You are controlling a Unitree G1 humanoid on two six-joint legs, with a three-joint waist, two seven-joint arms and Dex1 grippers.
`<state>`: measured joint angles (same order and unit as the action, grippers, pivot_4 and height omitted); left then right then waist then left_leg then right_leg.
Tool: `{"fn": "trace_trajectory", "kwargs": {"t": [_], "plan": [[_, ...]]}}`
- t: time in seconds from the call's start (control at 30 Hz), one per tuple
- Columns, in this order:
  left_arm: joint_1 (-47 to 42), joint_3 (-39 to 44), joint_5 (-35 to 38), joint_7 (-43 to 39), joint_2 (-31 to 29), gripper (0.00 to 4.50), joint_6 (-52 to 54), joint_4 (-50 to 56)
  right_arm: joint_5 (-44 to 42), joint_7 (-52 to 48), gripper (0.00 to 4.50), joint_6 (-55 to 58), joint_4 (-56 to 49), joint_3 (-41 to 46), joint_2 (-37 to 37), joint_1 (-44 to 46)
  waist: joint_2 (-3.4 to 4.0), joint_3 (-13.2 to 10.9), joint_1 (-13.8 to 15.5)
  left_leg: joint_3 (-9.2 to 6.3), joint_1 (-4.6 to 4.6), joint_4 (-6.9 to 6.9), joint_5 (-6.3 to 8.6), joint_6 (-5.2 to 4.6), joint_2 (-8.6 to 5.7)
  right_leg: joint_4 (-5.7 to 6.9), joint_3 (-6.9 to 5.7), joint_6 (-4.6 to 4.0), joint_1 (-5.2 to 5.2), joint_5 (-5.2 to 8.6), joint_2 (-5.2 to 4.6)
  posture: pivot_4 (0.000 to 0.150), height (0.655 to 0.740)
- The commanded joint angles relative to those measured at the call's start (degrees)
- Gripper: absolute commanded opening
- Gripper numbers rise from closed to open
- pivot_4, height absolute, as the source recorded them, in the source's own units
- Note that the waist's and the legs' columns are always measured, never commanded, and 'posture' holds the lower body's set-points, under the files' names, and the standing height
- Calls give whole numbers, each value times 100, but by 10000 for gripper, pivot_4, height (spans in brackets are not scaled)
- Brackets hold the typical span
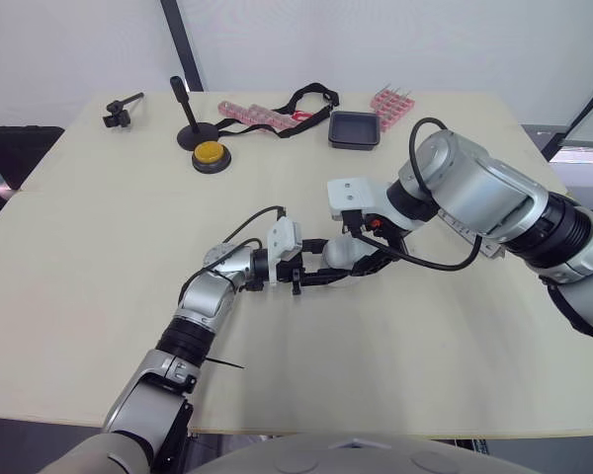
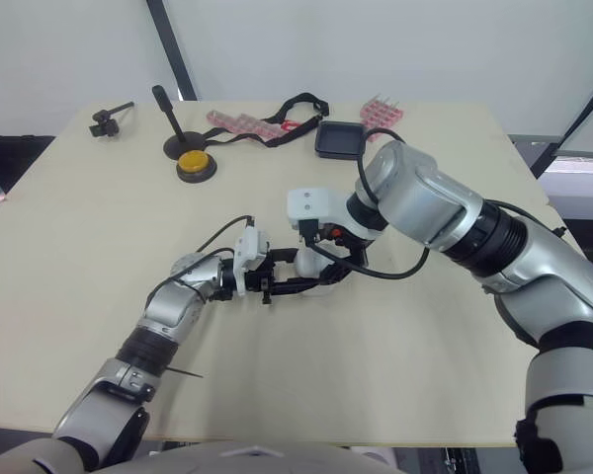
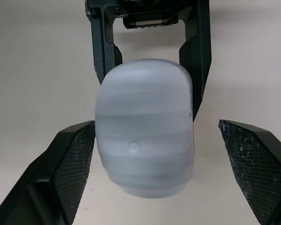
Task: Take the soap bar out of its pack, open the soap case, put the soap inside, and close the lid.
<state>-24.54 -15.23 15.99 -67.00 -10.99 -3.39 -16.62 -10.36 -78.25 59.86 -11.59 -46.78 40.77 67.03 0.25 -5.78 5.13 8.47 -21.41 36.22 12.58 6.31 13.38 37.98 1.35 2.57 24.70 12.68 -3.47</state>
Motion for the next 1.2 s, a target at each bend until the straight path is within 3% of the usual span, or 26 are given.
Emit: {"fn": "trace_trajectory", "kwargs": {"t": [0.03,1.2], "plan": [[69,-73,-62,-9,-40,19396,7,147,61,24,44698,-73,-55,202,48,78,0,0,0,0,0,0,0,0,0,0,0,0,0,0,0,1500,7291],[112,-117,-96,-2,-74,19396,37,178,-9,31,44698,-152,-43,411,-144,180,-3,-2,4,0,0,-3,0,1,0,-4,-1,2,0,-1,1,1500,7291]]}}
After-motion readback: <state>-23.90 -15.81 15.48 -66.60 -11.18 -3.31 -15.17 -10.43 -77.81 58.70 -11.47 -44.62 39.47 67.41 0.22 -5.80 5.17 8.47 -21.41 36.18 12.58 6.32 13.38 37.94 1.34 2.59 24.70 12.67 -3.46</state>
